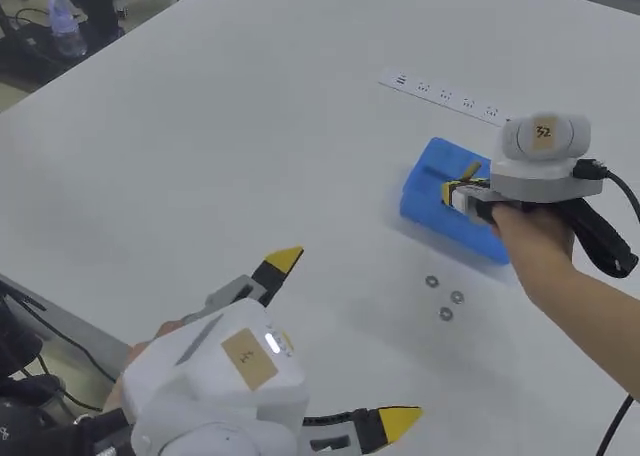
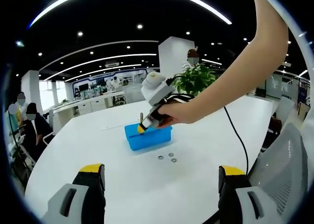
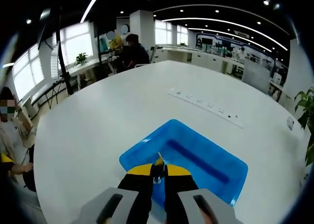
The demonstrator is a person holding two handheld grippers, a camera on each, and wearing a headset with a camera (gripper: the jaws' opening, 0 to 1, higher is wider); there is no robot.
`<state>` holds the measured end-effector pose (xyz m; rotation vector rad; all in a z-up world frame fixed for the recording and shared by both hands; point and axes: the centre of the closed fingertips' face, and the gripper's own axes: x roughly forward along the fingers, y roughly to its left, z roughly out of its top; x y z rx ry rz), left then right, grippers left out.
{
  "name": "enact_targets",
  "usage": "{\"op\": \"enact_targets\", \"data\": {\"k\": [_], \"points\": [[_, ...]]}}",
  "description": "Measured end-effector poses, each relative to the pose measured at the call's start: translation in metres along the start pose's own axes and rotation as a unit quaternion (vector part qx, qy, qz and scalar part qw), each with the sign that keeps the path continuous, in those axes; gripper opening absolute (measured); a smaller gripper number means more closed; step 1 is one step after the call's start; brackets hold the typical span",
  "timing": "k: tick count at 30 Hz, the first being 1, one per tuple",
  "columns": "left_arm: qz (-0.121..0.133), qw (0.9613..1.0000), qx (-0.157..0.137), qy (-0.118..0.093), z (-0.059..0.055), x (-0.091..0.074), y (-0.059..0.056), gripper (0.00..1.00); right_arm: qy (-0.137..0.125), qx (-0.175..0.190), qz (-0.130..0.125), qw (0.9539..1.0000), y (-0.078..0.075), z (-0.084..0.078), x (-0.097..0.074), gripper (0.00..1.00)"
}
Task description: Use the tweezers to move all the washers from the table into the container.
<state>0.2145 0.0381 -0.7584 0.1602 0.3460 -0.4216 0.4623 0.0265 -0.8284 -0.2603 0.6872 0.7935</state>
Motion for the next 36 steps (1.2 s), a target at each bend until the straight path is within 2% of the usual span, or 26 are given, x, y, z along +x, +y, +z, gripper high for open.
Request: {"op": "enact_targets", "data": {"k": [4,10,19,22,25,30,31,32,36], "points": [[-0.001,1.0000,0.001,0.003,-0.002,0.000,-0.001,0.99,0.005,0.015,-0.005,0.9999,-0.002,0.001,-0.002,0.05],[0.000,1.0000,0.003,0.008,-0.004,0.000,-0.001,0.99,-0.017,0.035,-0.007,0.9992,0.007,0.010,-0.027,0.05],[-0.001,0.9999,0.009,0.010,-0.005,-0.001,-0.003,0.99,-0.051,0.036,-0.001,0.9981,0.013,0.028,-0.061,0.05],[0.000,0.9999,0.008,0.011,-0.006,-0.001,-0.002,0.99,-0.076,0.066,0.017,0.9947,0.018,0.037,-0.076,0.05],[0.002,0.9999,0.008,0.010,-0.005,-0.002,-0.001,0.99,-0.088,0.083,0.024,0.9924,0.017,0.041,-0.084,0.05],[0.001,0.9998,0.010,0.015,-0.007,-0.002,-0.002,0.99,-0.107,0.131,0.042,0.9847,0.020,0.045,-0.101,0.05],[0.001,0.9998,0.011,0.016,-0.008,-0.002,-0.002,0.99,-0.112,0.151,0.049,0.9809,0.021,0.045,-0.103,0.05],[0.001,0.9998,0.012,0.017,-0.008,-0.002,-0.002,0.99,-0.114,0.160,0.052,0.9792,0.021,0.045,-0.105,0.05],[0.001,0.9997,0.014,0.019,-0.009,-0.002,-0.002,0.99,-0.114,0.156,0.053,0.9798,0.022,0.041,-0.111,0.05]]}}
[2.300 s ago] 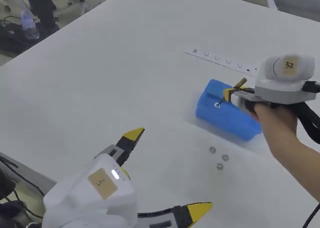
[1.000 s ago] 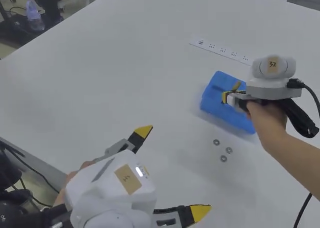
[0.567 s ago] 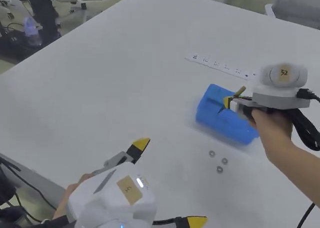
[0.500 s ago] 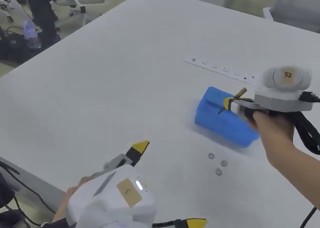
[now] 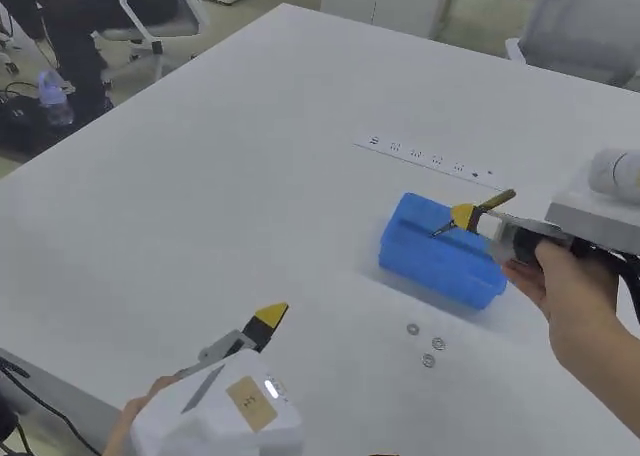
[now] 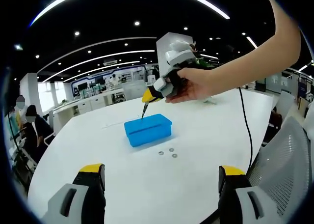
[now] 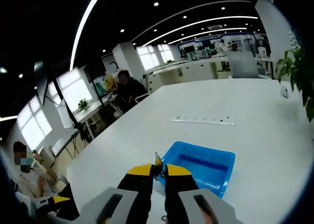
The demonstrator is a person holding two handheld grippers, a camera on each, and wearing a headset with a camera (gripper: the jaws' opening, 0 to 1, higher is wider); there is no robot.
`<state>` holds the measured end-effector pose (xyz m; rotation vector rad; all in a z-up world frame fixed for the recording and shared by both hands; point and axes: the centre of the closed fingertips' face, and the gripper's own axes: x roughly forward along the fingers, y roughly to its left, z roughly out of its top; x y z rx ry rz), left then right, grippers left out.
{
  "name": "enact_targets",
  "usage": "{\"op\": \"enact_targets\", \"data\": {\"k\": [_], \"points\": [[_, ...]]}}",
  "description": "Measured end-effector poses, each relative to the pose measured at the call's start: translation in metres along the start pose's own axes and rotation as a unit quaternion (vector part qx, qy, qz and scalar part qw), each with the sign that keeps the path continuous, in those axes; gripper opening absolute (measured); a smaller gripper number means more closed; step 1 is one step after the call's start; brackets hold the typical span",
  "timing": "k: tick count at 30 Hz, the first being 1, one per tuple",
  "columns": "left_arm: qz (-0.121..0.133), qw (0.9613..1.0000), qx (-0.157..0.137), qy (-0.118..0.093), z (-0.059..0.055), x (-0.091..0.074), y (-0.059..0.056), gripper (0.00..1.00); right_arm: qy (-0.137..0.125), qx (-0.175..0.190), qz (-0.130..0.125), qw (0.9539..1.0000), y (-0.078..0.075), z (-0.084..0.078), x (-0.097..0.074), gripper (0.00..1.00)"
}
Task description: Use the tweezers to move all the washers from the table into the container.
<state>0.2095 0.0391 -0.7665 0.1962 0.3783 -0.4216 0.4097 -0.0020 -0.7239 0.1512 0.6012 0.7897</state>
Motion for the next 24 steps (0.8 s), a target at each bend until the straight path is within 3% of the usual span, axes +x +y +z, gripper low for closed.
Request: {"op": "enact_targets", "data": {"k": [5,12,17,24], "points": [[0.001,1.0000,-0.003,0.000,0.000,0.000,0.001,0.99,0.013,-0.028,0.000,0.9995,0.005,-0.013,-0.003,0.05],[0.009,0.9999,-0.005,0.002,-0.001,0.001,0.005,0.99,0.046,-0.053,0.001,0.9975,0.007,-0.048,0.003,0.05],[0.011,0.9999,-0.001,0.005,-0.001,0.001,0.006,0.99,0.074,-0.096,-0.008,0.9927,0.000,-0.070,0.004,0.05],[0.009,0.9999,0.006,0.004,-0.002,0.001,0.004,0.99,0.104,-0.103,-0.012,0.9892,-0.009,-0.097,0.004,0.05]]}}
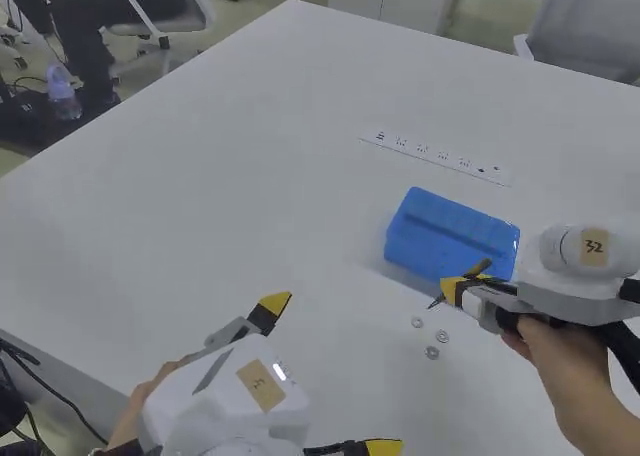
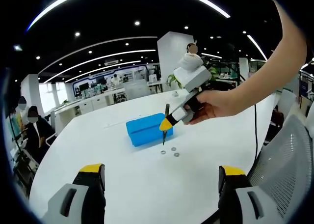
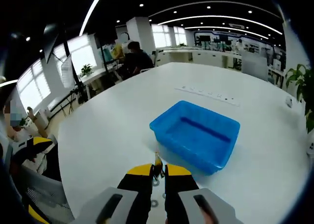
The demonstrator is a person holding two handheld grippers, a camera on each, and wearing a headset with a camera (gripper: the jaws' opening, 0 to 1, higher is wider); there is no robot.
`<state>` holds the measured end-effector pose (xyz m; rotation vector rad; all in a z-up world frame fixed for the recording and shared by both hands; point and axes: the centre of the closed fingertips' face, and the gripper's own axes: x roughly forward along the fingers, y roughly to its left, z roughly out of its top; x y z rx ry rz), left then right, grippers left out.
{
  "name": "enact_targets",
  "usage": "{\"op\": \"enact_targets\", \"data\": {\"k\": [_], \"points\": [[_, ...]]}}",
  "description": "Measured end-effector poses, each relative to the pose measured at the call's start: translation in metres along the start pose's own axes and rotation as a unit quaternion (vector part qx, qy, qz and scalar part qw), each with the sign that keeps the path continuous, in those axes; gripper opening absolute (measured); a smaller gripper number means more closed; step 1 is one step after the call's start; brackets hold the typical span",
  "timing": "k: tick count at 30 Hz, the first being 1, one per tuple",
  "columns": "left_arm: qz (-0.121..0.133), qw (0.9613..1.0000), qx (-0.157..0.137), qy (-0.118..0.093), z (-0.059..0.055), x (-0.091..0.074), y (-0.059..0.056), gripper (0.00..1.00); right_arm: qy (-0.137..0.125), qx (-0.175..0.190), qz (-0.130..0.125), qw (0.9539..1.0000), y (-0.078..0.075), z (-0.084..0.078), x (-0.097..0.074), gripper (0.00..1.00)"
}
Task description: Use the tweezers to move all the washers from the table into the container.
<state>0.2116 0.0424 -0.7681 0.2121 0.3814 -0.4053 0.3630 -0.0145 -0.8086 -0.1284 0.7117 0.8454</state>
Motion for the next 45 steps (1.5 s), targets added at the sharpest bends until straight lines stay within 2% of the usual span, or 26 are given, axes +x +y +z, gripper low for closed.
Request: {"op": "enact_targets", "data": {"k": [5,15,26,28,30,33,35,38,41,45], "points": [[0.002,1.0000,0.003,-0.002,0.000,0.000,0.000,0.99,0.010,0.003,0.003,0.9999,0.002,-0.010,0.002,0.05],[0.003,1.0000,0.005,0.000,0.000,-0.001,0.000,0.99,0.006,0.002,0.003,1.0000,0.006,-0.007,0.009,0.05],[0.005,0.9999,0.010,0.005,0.000,-0.002,0.001,0.98,0.016,0.004,0.005,0.9998,0.007,-0.012,0.013,0.05],[0.006,0.9999,0.010,0.002,0.002,-0.002,0.001,0.98,0.030,-0.010,0.008,0.9995,0.009,-0.019,0.013,0.05],[0.005,0.9999,0.008,0.004,0.001,-0.002,0.001,0.98,0.042,-0.039,0.004,0.9983,0.010,-0.029,0.015,0.05],[0.000,0.9999,0.014,0.008,0.000,-0.001,-0.001,0.98,0.048,-0.055,0.001,0.9973,0.012,-0.039,0.019,0.03],[0.000,0.9998,0.015,0.010,-0.001,0.000,-0.001,0.98,0.042,-0.059,0.001,0.9974,0.012,-0.039,0.019,0.00],[0.001,0.9998,0.014,0.011,-0.002,0.001,-0.001,0.98,0.041,-0.055,0.002,0.9977,0.011,-0.037,0.020,0.00],[0.000,0.9998,0.016,0.013,-0.002,0.001,-0.001,0.98,0.038,-0.033,0.004,0.9987,0.005,-0.035,0.023,0.00],[0.001,0.9998,0.017,0.014,-0.003,0.001,-0.002,0.98,0.029,-0.021,0.002,0.9994,0.002,-0.030,0.019,0.00]]}}
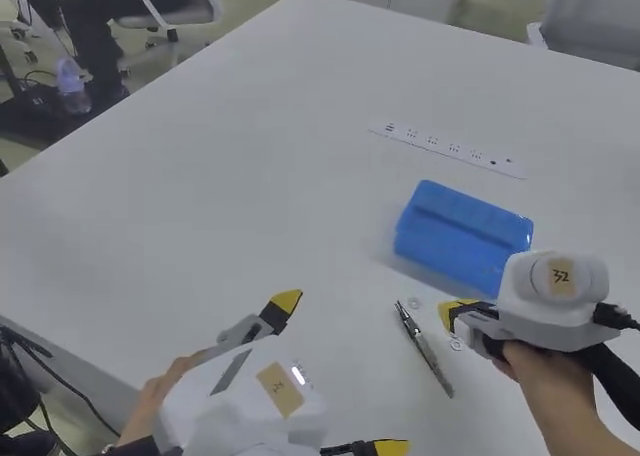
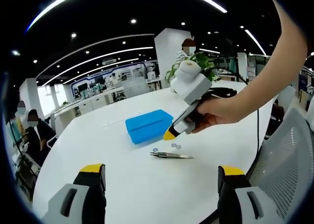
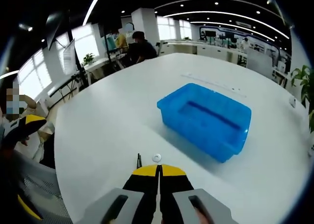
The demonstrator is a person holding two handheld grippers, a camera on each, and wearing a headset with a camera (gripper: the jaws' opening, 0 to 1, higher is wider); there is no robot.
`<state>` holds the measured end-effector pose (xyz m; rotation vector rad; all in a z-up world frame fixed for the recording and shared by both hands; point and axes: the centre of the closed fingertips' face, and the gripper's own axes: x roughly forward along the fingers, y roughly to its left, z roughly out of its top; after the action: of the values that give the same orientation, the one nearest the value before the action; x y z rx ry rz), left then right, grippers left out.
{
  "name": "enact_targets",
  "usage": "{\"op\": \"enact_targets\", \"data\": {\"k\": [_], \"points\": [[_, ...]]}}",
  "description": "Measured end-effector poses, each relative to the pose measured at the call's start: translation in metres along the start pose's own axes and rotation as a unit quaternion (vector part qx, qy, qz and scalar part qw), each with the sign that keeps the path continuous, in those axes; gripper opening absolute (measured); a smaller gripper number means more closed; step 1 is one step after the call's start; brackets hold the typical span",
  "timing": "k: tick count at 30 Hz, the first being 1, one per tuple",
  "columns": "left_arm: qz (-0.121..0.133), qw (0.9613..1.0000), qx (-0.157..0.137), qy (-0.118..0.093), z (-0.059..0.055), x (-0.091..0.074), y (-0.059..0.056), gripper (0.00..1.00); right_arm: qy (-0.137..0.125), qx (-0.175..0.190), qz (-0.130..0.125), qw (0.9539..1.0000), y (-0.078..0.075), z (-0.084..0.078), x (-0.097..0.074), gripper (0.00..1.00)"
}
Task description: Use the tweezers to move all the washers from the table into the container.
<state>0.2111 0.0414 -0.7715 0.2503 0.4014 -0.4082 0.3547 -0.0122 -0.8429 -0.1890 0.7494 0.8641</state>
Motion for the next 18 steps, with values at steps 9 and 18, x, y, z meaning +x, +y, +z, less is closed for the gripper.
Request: {"op": "enact_targets", "data": {"k": [9,18], "points": [[0.000,1.0000,0.006,0.007,-0.004,0.000,0.000,0.97,-0.001,0.047,0.011,0.9988,0.006,-0.018,-0.012,0.00],[-0.001,0.9993,0.019,0.032,-0.014,0.002,-0.001,0.93,0.022,0.036,0.011,0.9990,0.023,-0.056,-0.023,0.11]]}}
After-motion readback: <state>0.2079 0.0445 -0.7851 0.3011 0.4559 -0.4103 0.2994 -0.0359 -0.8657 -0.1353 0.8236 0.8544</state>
